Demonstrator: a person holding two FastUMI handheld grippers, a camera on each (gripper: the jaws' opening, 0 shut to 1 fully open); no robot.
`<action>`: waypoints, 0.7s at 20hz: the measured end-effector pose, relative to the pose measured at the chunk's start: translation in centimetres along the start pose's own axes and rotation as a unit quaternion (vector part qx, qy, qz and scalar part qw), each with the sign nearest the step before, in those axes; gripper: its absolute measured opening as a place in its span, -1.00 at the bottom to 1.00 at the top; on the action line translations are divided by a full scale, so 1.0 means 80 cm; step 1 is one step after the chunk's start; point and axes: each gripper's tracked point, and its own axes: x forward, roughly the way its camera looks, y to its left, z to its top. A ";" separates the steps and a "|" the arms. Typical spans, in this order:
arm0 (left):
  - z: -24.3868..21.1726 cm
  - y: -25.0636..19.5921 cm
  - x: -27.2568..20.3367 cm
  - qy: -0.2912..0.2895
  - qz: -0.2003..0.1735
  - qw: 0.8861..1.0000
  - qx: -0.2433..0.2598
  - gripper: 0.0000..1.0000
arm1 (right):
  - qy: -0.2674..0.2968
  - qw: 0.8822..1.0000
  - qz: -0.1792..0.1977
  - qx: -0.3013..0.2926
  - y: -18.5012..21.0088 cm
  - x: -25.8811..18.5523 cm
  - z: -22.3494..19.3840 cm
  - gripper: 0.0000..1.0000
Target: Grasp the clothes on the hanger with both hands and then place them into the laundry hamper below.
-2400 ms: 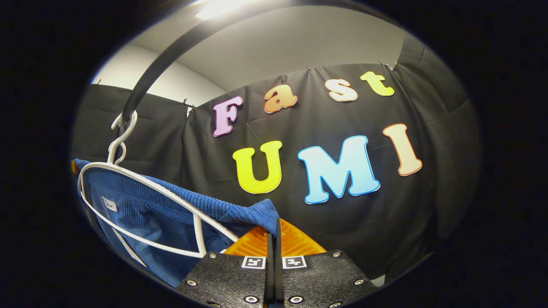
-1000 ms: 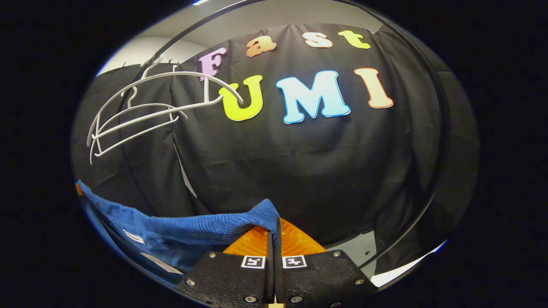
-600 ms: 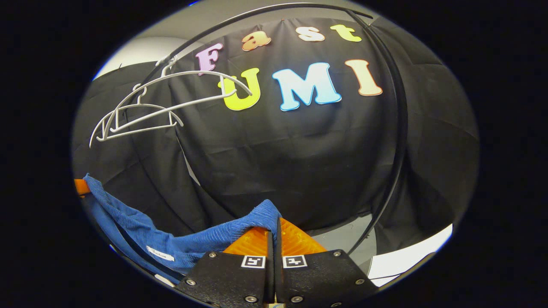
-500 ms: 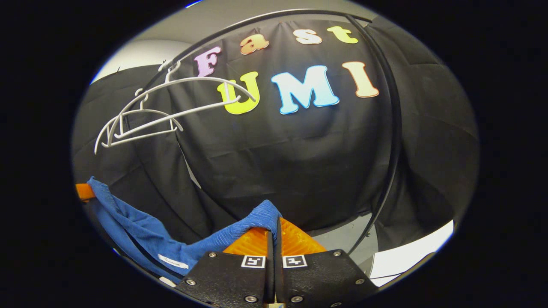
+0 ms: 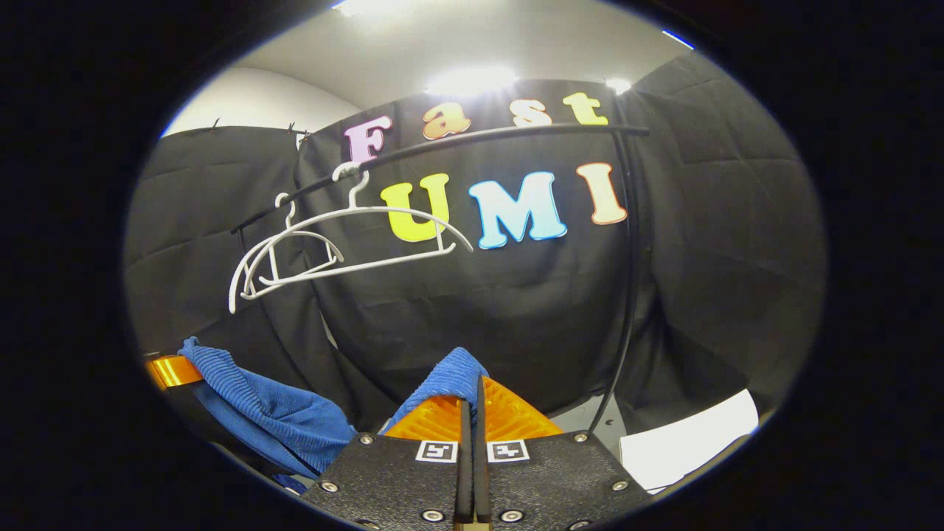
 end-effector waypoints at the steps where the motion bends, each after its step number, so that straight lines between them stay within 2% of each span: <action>1: -0.003 -0.004 -0.004 0.001 -0.015 1.000 0.005 -0.97 | -0.004 1.000 -0.009 0.002 0.001 -0.011 -0.002 -0.99; 4: -0.048 0.000 -0.003 0.036 -0.024 0.999 0.019 -0.96 | 0.011 0.999 -0.034 0.010 0.004 -0.028 -0.030 -0.99; 7: -0.104 0.014 0.000 0.092 -0.009 0.995 0.036 -1.00 | 0.041 0.998 -0.053 0.009 -0.001 -0.038 -0.065 -0.98; 11: -0.180 0.023 0.018 0.141 0.004 0.990 0.019 -0.97 | 0.088 0.994 -0.066 0.012 -0.018 -0.034 -0.124 -0.98; 14: -0.230 0.032 0.028 0.168 0.008 0.986 -0.014 -0.96 | 0.123 0.990 -0.074 0.008 -0.033 -0.023 -0.172 -0.97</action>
